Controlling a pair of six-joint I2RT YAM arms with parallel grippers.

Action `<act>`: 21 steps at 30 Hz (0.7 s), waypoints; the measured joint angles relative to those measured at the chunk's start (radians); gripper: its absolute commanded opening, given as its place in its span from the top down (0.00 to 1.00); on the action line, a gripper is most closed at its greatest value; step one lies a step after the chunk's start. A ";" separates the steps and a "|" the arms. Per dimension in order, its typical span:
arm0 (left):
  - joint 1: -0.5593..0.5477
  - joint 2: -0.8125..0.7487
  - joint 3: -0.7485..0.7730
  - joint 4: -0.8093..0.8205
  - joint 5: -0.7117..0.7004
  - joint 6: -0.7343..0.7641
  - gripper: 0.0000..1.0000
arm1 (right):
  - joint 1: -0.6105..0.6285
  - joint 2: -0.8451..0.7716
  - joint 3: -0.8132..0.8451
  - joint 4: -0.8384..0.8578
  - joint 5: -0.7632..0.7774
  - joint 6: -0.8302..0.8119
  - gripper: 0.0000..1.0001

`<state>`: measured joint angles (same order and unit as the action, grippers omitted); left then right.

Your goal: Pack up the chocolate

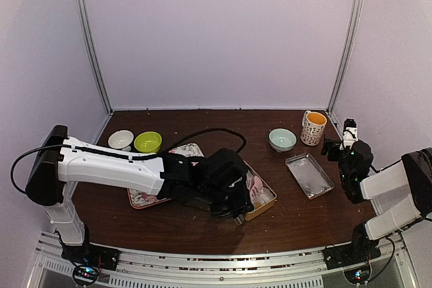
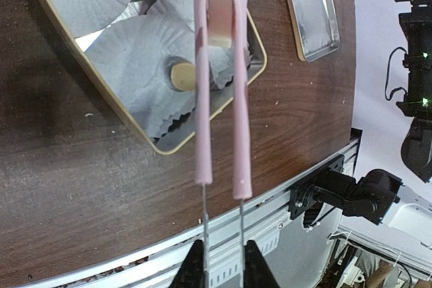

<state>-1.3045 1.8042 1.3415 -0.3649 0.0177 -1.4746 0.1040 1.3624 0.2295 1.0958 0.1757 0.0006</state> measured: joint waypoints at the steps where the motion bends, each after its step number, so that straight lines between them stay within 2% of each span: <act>1: 0.000 0.003 0.000 0.003 0.000 -0.006 0.84 | 0.000 0.000 0.000 0.000 0.000 0.000 0.00; 13: -0.006 0.061 0.026 0.043 0.000 -0.043 0.83 | 0.000 0.000 0.000 0.000 0.000 0.000 0.00; 21: -0.007 0.068 0.028 0.055 0.005 -0.062 0.72 | 0.000 0.000 0.000 0.000 0.000 0.000 0.00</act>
<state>-1.3113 1.8725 1.3697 -0.3103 0.0227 -1.5364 0.1040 1.3624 0.2295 1.0958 0.1757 0.0002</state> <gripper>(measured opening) 0.257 0.999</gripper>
